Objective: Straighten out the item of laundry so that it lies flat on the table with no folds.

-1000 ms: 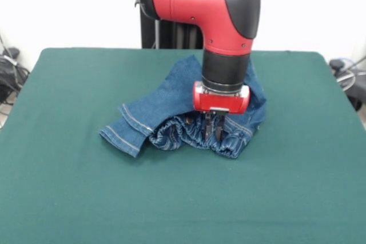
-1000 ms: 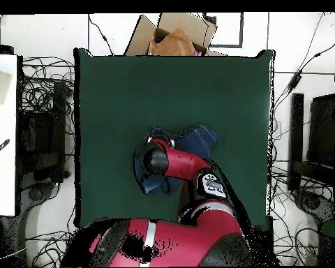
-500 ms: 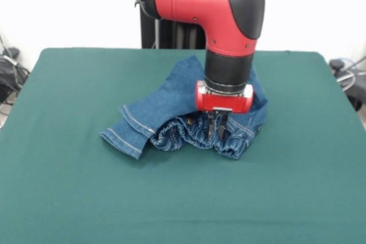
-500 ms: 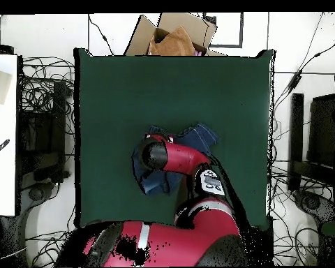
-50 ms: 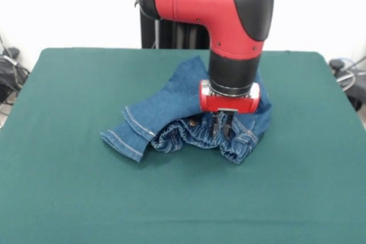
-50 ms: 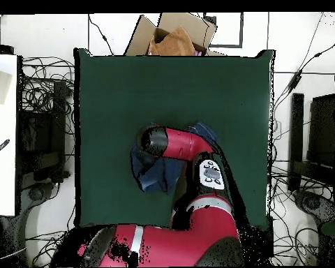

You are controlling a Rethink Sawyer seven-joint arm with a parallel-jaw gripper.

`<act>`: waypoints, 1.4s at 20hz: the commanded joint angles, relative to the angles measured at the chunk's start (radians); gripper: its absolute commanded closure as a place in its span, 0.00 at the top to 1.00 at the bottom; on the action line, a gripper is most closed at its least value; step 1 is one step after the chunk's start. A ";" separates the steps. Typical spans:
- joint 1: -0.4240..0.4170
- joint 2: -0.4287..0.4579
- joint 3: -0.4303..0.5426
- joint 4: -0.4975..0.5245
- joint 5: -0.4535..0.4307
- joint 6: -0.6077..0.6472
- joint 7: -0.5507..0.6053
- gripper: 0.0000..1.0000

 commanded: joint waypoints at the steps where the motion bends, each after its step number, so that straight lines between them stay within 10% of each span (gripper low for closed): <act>1: 0.028 -0.025 0.051 -0.175 -0.008 0.090 0.071 0.00; 28: 0.025 -0.036 0.053 -0.298 0.009 0.265 0.107 0.00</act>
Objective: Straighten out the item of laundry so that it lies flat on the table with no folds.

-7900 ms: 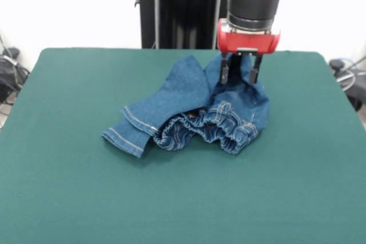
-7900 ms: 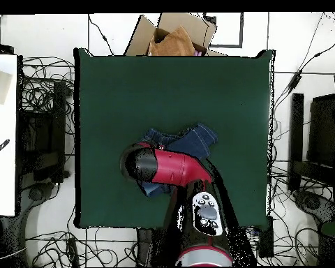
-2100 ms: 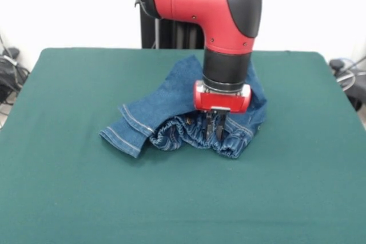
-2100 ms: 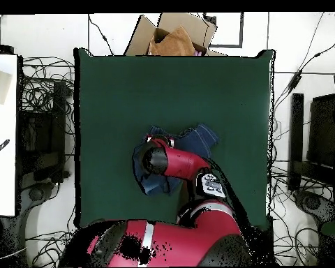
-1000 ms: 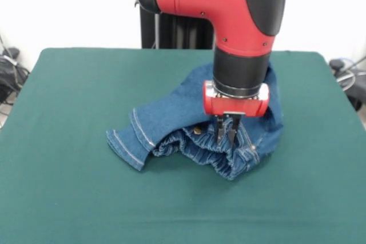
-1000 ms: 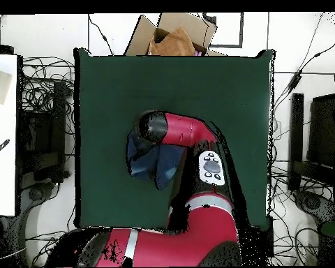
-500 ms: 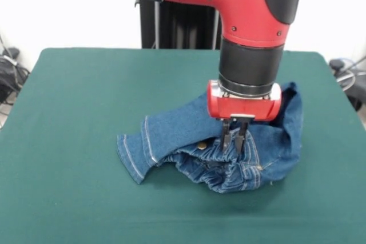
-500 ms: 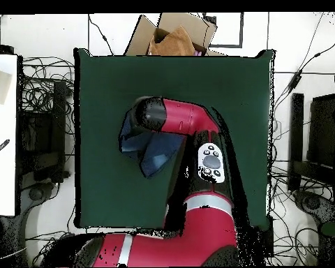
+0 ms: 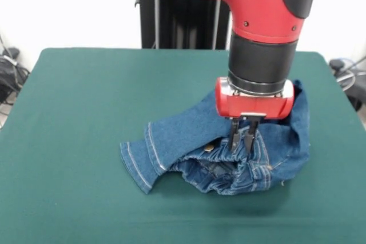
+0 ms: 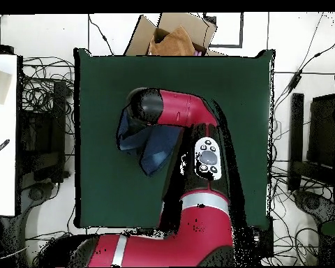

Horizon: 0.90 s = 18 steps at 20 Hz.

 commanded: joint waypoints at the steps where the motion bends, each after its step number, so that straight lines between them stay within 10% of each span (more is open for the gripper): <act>1: -0.033 0.001 0.060 -0.043 0.008 0.059 0.087 0.00; 18: -0.416 -0.148 0.177 0.227 -0.132 0.006 -0.222 0.00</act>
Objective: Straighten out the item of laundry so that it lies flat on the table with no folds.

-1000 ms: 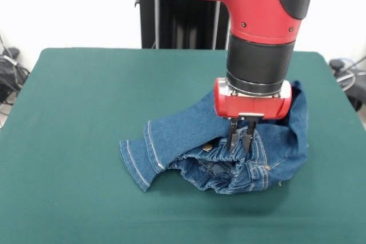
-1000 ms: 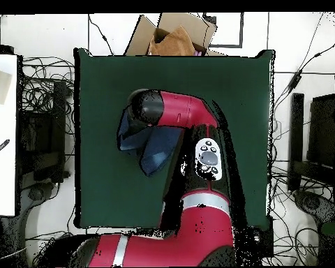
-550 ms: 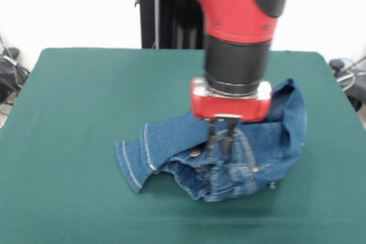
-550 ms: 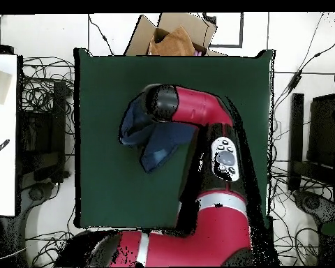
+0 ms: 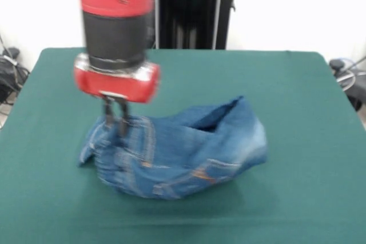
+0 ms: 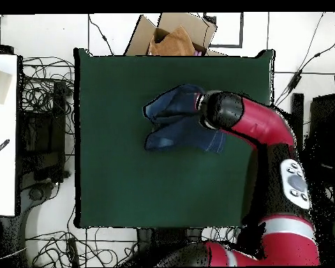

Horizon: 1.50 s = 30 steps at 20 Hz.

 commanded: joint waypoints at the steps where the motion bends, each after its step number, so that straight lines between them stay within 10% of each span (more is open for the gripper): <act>1: -0.126 -0.088 0.135 0.179 -0.112 0.000 -0.227 0.00; 12: -0.309 -0.064 0.285 0.207 -0.242 -0.023 -0.252 0.00; 30: -0.384 -0.089 0.407 0.086 -0.344 0.206 -0.285 0.00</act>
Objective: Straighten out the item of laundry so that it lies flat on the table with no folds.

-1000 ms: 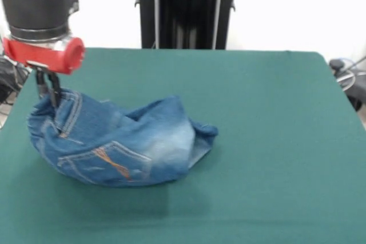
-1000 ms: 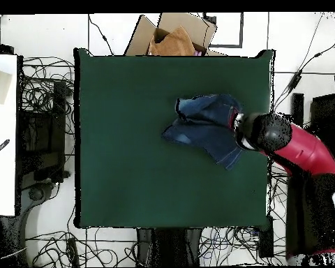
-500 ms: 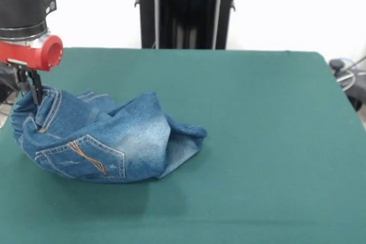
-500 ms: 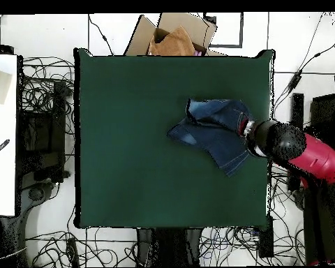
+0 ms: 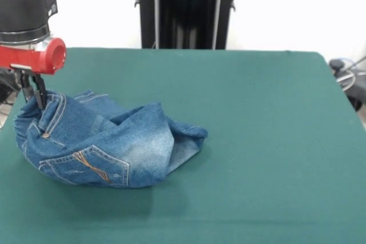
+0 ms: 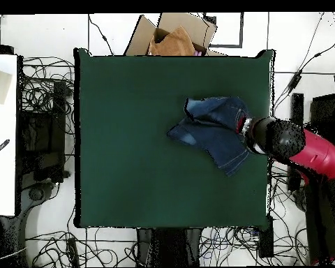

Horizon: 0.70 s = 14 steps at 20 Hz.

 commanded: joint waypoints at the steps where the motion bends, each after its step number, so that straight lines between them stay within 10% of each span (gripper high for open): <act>1: 0.005 -0.042 0.125 -0.026 -0.059 0.191 -0.284 0.00; 14: -0.028 -0.153 0.176 -0.074 -0.064 0.397 -0.299 0.00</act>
